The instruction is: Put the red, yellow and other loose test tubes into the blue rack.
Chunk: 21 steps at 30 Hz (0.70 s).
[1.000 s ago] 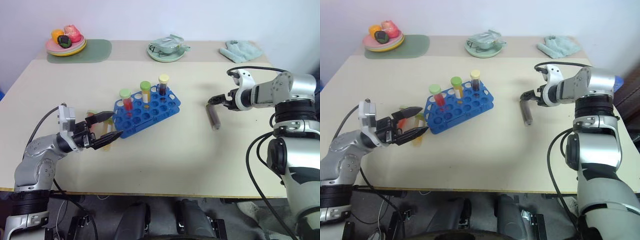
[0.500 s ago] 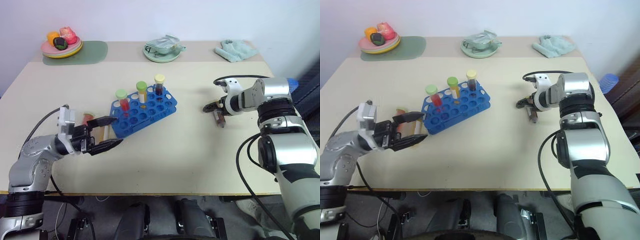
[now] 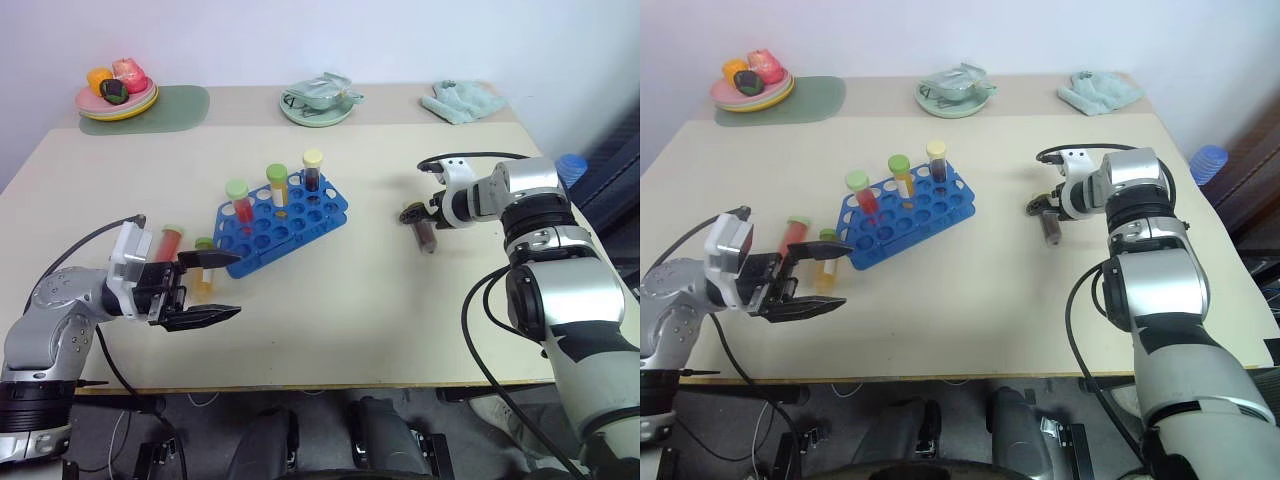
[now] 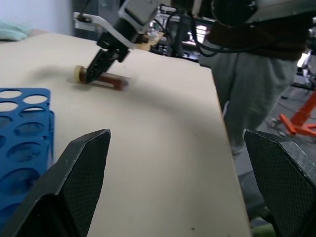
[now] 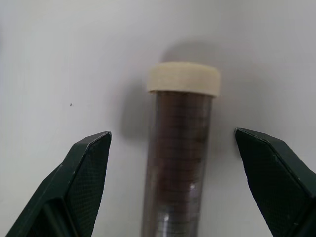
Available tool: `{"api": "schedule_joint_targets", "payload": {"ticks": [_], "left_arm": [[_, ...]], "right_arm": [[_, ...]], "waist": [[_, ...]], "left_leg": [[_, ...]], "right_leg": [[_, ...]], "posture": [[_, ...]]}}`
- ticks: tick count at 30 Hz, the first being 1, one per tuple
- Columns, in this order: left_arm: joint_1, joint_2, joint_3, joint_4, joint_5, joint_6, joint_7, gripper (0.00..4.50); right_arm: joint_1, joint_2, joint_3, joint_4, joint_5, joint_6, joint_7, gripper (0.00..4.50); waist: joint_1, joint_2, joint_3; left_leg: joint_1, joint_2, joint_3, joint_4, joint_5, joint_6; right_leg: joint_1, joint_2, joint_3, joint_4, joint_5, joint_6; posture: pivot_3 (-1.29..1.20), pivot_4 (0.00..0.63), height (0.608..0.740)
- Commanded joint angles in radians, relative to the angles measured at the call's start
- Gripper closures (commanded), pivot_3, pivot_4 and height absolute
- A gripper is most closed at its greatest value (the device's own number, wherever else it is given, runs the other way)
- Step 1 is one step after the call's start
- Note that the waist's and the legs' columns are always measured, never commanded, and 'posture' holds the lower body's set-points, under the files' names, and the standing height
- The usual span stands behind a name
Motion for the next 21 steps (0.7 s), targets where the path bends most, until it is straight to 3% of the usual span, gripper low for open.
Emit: {"api": "schedule_joint_targets", "payload": {"ticks": [1,2,5,9,21], "left_arm": [[-0.017,0.011,-0.004,-0.032,-0.008,-0.003,-0.011,0.10],[-0.018,0.011,-0.005,-0.034,-0.008,-0.001,-0.010,0.10],[-0.019,0.011,-0.007,-0.039,-0.007,0.002,-0.009,0.00],[-0.016,0.013,-0.006,-0.054,-0.014,0.014,0.002,0.00],[0.029,0.015,0.023,-0.125,-0.039,0.050,0.057,0.00]], "right_arm": [[-0.010,0.017,0.029,0.038,-0.042,-0.033,0.019,0.41],[-0.010,0.020,0.036,0.044,-0.051,-0.039,0.025,0.41],[-0.007,0.029,0.057,0.063,-0.079,-0.057,0.043,1.16],[-0.001,0.044,0.082,0.078,-0.114,-0.079,0.072,3.04],[-0.007,0.069,0.164,0.106,-0.214,-0.164,0.222,3.04]], "waist": [[-0.001,0.000,0.000],[-0.002,0.000,0.000],[-0.002,0.000,0.000],[-0.002,0.000,0.000],[-0.020,-0.001,-0.001]], "left_leg": [[0.000,0.000,0.000,0.000,0.000,0.000],[0.000,0.000,0.000,0.000,0.000,0.000],[0.002,0.000,0.000,0.000,0.000,0.000],[0.002,0.000,0.000,0.000,0.000,0.000],[0.005,0.000,0.000,-0.001,-0.001,0.001]], "right_leg": [[0.000,0.000,0.000,0.000,0.000,0.000],[0.000,0.000,0.000,0.000,0.000,0.000],[0.001,0.000,0.000,0.000,0.000,0.000],[0.001,0.000,0.000,0.000,0.000,0.000],[0.004,0.000,0.000,0.000,0.000,0.000]], "posture": [[0.00,0.150,0.740],[0.00,0.150,0.740],[0.00,0.150,0.740],[0.00,0.150,0.740],[0.00,0.150,0.740]]}}
